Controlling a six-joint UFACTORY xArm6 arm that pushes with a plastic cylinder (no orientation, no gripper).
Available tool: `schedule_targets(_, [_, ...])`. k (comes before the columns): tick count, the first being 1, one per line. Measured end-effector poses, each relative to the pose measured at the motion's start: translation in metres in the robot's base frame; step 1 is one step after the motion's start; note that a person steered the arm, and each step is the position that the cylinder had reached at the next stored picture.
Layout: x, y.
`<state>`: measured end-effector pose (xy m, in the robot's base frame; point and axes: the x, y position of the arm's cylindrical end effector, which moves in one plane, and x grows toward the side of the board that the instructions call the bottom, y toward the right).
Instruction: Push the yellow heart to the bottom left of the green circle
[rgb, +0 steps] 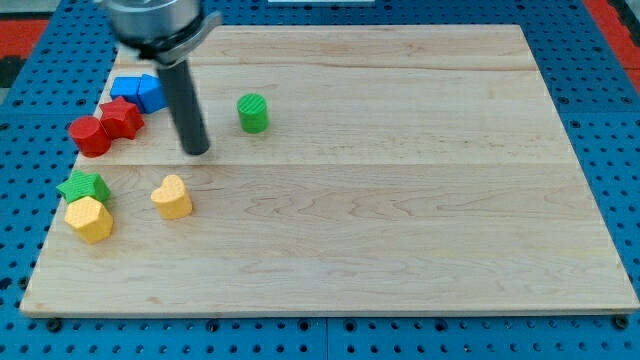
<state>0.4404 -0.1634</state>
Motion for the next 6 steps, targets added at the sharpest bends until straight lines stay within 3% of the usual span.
schedule_targets(2, [0.050,-0.036])
schedule_targets(4, [0.066,0.026])
schedule_targets(6, [0.110,0.051])
